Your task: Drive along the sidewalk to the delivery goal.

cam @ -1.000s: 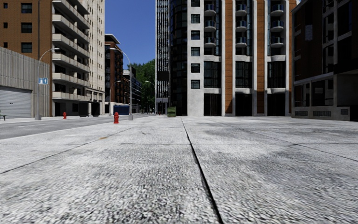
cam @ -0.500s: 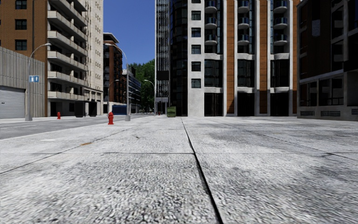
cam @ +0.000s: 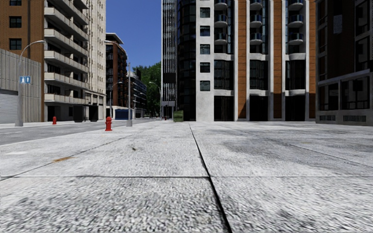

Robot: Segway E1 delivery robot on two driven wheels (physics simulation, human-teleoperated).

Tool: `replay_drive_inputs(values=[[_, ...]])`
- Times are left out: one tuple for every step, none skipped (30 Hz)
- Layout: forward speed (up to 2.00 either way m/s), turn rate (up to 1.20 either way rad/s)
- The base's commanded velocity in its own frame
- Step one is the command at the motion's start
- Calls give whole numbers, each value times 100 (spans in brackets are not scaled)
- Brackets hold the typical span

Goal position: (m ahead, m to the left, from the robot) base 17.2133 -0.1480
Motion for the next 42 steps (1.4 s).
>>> replay_drive_inputs(values=[[200, 0], [200, 0], [200, 0], [200, 0], [200, 0], [200, 0], [200, 0], [200, 0], [200, 0], [200, 0], [200, 0], [200, 0], [200, 0], [200, 0], [200, 0], [200, 0], [200, 0], [200, 0], [200, 0], [200, 0], [200, 0], [200, 0], [200, 0], [200, 0], [200, 0], [200, 0], [200, 0], [200, 0], [200, 0], [199, 0], [198, 0], [198, 0], [198, 0], [198, 0], [198, 0], [198, 0], [198, 0], [198, 0], [198, 0], [198, 0], [198, 0], [198, 0]])
